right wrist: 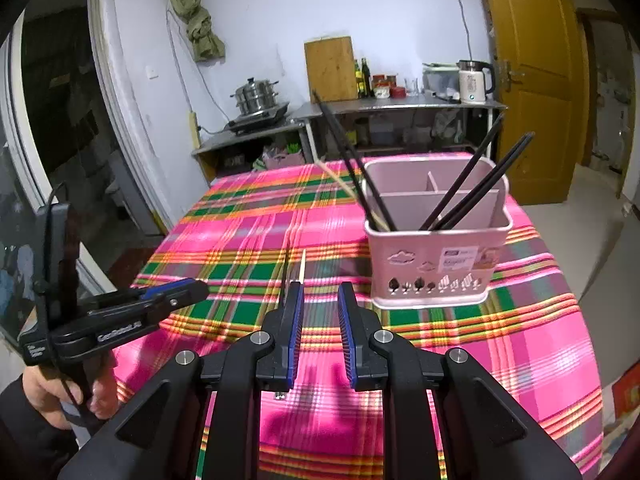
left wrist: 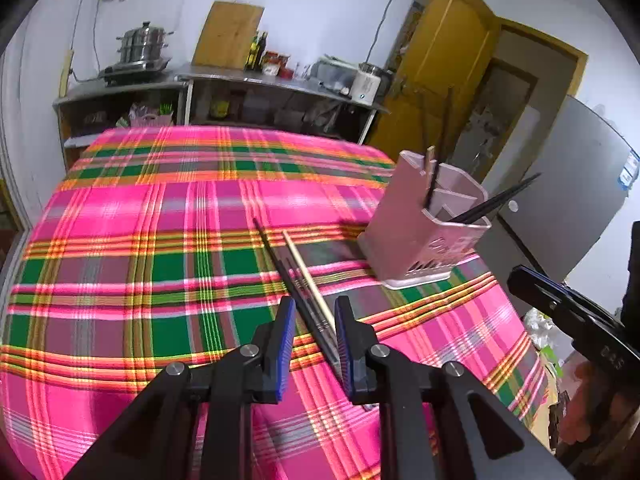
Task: Organize utensils
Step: 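Move both open tools back to the remaining chopsticks, then grasp a black chopstick with the left tool while the right tool grasps a light wooden chopstick, then lift both held chopsticks and carry them over the pink holder, then lower both chopsticks into the holder compartments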
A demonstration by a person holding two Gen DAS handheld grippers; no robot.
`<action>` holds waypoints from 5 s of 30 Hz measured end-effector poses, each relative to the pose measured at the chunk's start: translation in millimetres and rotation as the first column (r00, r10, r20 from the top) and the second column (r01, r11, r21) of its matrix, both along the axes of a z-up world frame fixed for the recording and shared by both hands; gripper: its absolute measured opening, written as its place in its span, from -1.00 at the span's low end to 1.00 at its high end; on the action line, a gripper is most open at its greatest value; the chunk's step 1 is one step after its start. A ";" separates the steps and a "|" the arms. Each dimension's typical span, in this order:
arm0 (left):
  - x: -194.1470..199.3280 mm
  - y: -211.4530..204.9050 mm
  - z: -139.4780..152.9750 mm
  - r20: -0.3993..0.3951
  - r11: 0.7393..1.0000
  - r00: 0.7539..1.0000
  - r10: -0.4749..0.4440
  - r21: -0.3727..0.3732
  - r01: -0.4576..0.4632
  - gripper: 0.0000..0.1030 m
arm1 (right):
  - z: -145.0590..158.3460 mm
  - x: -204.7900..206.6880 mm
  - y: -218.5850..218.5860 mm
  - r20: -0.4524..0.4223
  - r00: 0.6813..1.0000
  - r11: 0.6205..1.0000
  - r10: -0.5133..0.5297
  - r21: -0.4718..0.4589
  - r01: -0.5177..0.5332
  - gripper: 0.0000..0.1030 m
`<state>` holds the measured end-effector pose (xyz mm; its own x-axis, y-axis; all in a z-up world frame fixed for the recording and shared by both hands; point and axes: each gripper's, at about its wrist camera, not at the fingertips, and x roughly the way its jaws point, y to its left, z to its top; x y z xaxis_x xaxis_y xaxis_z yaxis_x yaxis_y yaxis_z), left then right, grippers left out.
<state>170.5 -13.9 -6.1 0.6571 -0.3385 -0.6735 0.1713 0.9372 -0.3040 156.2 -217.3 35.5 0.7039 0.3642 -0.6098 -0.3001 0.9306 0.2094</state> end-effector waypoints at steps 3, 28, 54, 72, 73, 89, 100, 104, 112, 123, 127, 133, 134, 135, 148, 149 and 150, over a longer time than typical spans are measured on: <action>11.4 1.1 -13.0 -0.031 1.000 0.999 0.011 -0.004 -0.011 -0.62 | -10.1 5.6 3.5 -0.023 1.000 1.000 0.009 -0.003 -0.009 -0.65; 139.9 -7.8 -82.9 -0.154 0.992 0.981 0.121 0.042 -0.115 -0.62 | -68.2 37.0 17.4 -0.159 0.985 0.998 0.066 0.000 -0.067 -0.65; 105.8 70.7 -83.5 -0.102 0.975 0.988 0.118 0.199 -0.096 -0.90 | -87.6 70.3 61.5 -0.188 0.973 0.989 0.131 -0.049 -0.142 -0.65; 102.3 90.8 -82.7 -0.157 0.977 0.977 0.145 0.176 -0.117 -0.82 | -104.9 154.1 111.5 -0.239 0.964 0.976 0.113 -0.156 -0.153 -0.65; 102.1 90.4 -82.5 -0.156 0.977 0.977 0.145 0.178 -0.117 -0.82 | -105.2 156.0 112.1 -0.242 0.964 0.975 0.110 -0.160 -0.151 -0.65; 106.4 81.0 -82.5 -0.146 0.966 0.980 0.132 0.239 -0.095 -0.82 | -123.3 188.6 128.2 -0.314 0.945 0.965 0.093 -0.207 -0.164 -0.76; 113.9 84.5 -76.8 -0.172 0.976 0.977 0.124 0.198 -0.090 -0.91 | -104.4 185.3 127.2 -0.286 0.950 0.968 0.125 -0.176 -0.180 -0.88; 106.6 87.4 -59.9 -0.141 0.983 0.983 0.117 0.161 -0.094 -0.92 | -85.7 175.6 130.7 -0.247 0.958 0.967 0.148 -0.168 -0.193 -0.88; 87.3 92.2 -9.8 -0.063 0.988 0.993 0.102 0.124 -0.093 -0.92 | -44.3 142.7 131.1 -0.156 0.971 0.968 0.182 -0.147 -0.205 -0.88; 52.6 83.5 55.3 0.030 0.992 0.997 0.069 0.101 -0.072 -0.92 | 8.4 98.7 112.8 -0.045 0.982 0.975 0.184 -0.120 -0.188 -0.88; 41.1 76.6 70.4 0.053 0.994 0.997 0.052 0.098 -0.057 -0.92 | 24.2 85.3 98.5 -0.013 0.985 0.980 0.171 -0.103 -0.172 -0.88; 26.6 64.0 88.0 0.076 0.996 0.997 0.026 0.086 -0.033 -0.92 | 40.8 68.1 80.1 0.021 0.988 0.986 0.150 -0.078 -0.148 -0.88; 24.7 60.6 91.2 0.080 0.996 0.997 0.020 0.085 -0.027 -0.92 | 43.0 65.6 77.2 0.026 0.989 0.987 0.146 -0.074 -0.144 -0.88; 23.5 57.4 93.7 0.083 0.996 0.996 0.015 0.084 -0.022 -0.92 | 44.5 64.0 74.8 0.029 0.989 0.988 0.142 -0.072 -0.140 -0.88; 13.1 -8.5 120.2 0.103 0.993 0.989 -0.109 0.049 0.105 -0.92 | 63.6 37.2 18.2 0.065 0.996 0.998 0.057 -0.033 -0.055 -0.88; 12.9 -12.1 120.4 0.104 0.993 0.988 -0.117 0.047 0.112 -0.92 | 64.8 35.5 13.7 0.067 0.997 0.998 0.049 -0.031 -0.047 -0.88; 13.4 -19.0 121.9 0.105 0.991 0.986 -0.129 0.043 0.125 -0.92 | 65.7 34.0 9.0 0.069 0.997 0.999 0.040 -0.029 -0.038 -0.88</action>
